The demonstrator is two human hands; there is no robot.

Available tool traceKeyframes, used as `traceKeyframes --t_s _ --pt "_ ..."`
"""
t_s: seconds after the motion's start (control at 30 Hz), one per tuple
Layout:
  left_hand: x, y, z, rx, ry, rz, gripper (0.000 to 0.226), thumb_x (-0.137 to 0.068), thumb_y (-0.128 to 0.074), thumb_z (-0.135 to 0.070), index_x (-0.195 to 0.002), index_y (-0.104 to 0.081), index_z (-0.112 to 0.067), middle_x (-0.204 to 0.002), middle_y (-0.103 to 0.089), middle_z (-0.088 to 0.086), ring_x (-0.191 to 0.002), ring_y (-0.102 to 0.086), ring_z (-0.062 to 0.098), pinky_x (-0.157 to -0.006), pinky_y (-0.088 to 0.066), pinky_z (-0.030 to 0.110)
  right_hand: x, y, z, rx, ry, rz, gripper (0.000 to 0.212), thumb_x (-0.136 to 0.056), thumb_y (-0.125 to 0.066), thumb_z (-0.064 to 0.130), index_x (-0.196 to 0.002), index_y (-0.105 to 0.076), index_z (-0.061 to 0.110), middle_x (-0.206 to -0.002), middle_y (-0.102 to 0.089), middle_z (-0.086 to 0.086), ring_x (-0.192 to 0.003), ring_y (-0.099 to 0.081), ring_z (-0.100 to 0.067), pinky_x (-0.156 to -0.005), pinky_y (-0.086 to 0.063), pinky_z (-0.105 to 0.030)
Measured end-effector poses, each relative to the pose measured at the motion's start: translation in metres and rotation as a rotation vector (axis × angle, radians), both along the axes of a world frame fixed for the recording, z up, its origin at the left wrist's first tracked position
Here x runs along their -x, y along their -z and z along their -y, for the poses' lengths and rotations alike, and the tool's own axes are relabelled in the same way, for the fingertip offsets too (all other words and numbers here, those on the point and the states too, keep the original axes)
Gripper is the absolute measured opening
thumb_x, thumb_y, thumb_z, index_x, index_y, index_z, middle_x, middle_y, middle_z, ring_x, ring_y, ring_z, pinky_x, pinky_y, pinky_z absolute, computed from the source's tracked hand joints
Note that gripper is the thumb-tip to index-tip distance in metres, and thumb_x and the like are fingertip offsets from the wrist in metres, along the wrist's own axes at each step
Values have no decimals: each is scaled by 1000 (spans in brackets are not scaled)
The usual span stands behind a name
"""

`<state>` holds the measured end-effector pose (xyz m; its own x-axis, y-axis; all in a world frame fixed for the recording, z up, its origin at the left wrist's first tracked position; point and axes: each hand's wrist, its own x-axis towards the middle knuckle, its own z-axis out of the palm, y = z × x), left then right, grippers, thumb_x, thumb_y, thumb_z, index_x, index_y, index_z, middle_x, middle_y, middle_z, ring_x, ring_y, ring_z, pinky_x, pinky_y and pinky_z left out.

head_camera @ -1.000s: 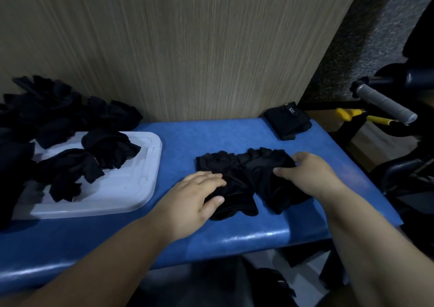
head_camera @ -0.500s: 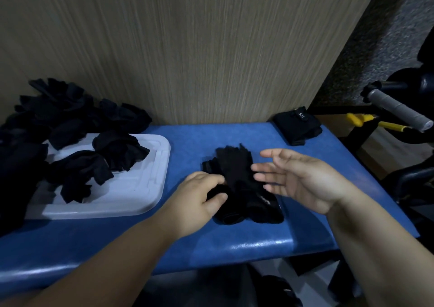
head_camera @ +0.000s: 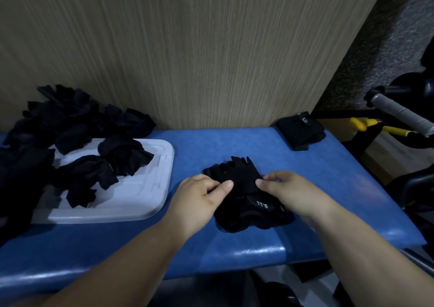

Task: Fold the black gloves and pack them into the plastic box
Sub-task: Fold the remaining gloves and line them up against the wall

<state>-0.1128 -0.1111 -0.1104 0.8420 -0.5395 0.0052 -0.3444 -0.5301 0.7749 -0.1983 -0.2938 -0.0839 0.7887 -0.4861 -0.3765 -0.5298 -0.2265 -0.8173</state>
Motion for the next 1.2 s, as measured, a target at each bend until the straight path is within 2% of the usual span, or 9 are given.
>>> traceKeyframes --t_s 0.17,0.3,0.37,0.43,0.57,0.73,0.87,1.03,1.2 --pt "4 -5 2 99 -63 -31 39 -86 -66 -37 -57 -51 -16 -57 -49 -12 -53 -46 2 -51 -33 14 -2 -6 -3 -277 35 169 34 -82 -72 13 -115 -61 15 -99 -73 -14 -86 -71 -32 -82 -55 -49" --pt "6 -8 0 180 -76 -122 36 -90 -61 -32 -68 -46 -7 -49 -42 -7 -46 -36 9 -48 -31 22 -4 -9 -7 -352 18 314 42 -83 -68 3 -119 -54 20 -105 -70 -16 -84 -70 -31 -75 -54 -47" --pt "4 -8 -3 145 -76 -107 26 -92 -57 -34 -84 -55 -9 -63 -59 4 -56 -50 20 -55 -41 31 -6 -4 -10 -279 4 339 50 -84 -68 2 -123 -50 28 -104 -69 -15 -84 -69 -31 -74 -54 -47" --pt "2 -8 -7 75 -102 -108 13 -92 -57 -34 -95 -53 -22 -73 -67 -1 -63 -59 12 -54 -42 21 -9 3 -14 -166 -19 313 53 -85 -69 6 -122 -47 37 -99 -70 -10 -78 -67 -27 -69 -53 -43" --pt "0 -6 -9 5 -124 -128 36 -91 -60 -32 -119 -38 -27 -74 -67 -5 -65 -61 5 -53 -42 16 -14 14 -17 105 -60 241 47 -86 -69 15 -120 -49 41 -88 -68 0 -69 -63 -11 -63 -48 -20" --pt "3 -2 -10 -124 -47 33 58 -91 -58 -31 -137 -24 -25 -56 -53 -9 -50 -51 2 -50 -37 16 -18 24 -16 279 -95 222 34 -86 -70 18 -103 -56 45 -102 -61 6 -94 -61 -11 -80 -46 -19" --pt "5 -4 -12 -85 -59 184 52 -91 -58 -30 -136 -33 -27 -96 -54 -17 -92 -52 6 -78 -38 16 -15 20 -13 430 -143 305 31 -85 -71 22 -111 -64 37 -113 -51 11 -94 -52 1 -92 -40 -13" --pt "2 -8 -11 61 83 296 37 -96 -39 -41 -129 -52 -33 -134 -47 -21 -129 -31 -5 -111 -23 23 -14 15 -9 542 -338 361 35 -92 -61 19 -124 -61 33 -139 -46 16 -135 -35 -5 -114 -25 -26" --pt "1 5 -9 -361 357 233 56 -102 -28 -38 -154 -7 -32 -159 0 -20 -143 16 -2 -119 12 32 -9 19 -16 567 -648 127 54 -101 -42 33 -150 -21 32 -149 -9 27 -141 8 5 -115 -1 -18"
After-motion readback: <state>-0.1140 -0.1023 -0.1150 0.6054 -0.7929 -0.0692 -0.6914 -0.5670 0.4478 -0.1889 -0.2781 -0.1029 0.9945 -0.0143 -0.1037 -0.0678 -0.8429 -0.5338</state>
